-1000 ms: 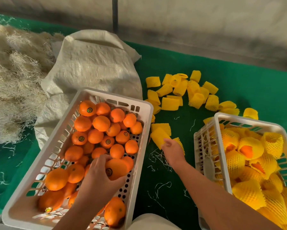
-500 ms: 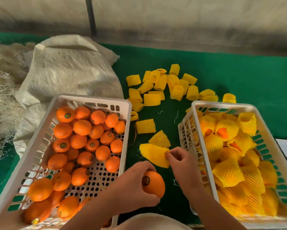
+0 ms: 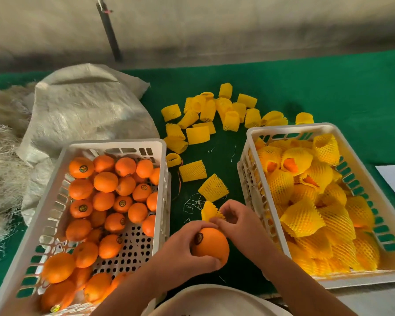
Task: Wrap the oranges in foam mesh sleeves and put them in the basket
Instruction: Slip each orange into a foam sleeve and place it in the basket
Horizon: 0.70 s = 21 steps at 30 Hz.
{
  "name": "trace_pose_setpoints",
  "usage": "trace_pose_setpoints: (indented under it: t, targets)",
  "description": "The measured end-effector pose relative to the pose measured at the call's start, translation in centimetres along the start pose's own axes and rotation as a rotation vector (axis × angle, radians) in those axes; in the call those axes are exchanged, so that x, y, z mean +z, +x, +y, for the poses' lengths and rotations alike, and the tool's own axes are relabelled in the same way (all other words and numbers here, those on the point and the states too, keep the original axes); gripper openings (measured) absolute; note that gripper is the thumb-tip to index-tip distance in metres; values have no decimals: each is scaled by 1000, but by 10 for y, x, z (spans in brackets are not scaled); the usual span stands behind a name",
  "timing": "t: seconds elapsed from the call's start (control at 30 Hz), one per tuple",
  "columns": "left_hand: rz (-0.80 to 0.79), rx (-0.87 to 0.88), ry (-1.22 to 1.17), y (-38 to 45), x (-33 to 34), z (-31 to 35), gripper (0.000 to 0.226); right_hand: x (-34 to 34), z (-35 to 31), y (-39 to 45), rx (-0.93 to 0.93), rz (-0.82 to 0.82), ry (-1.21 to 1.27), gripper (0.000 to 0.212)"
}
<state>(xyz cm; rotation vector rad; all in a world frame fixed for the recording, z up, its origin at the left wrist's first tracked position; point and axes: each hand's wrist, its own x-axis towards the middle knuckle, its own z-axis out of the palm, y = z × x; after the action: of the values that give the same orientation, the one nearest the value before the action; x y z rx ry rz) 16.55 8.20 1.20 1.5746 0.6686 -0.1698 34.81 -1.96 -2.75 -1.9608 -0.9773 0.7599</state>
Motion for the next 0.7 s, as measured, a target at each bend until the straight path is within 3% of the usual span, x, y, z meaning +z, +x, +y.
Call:
trace_pose_setpoints:
  t: [0.2, 0.4, 0.53, 0.7]
  targets:
    - [168, -86, 278, 4, -6, 2, 92, -11, 8, -1, -136, 99, -224, 35]
    - [274, -232, 25, 11, -15, 7, 82, -14, 7, -3, -264, -40, -550, 46]
    - [328, -322, -397, 18, -19, 17, 70, -5, 3, -10, -285, -191, -586, 57]
    - [294, -376, -1040, 17, -34, 30, 71, -7, 7, -12, -255, -275, -591, 47]
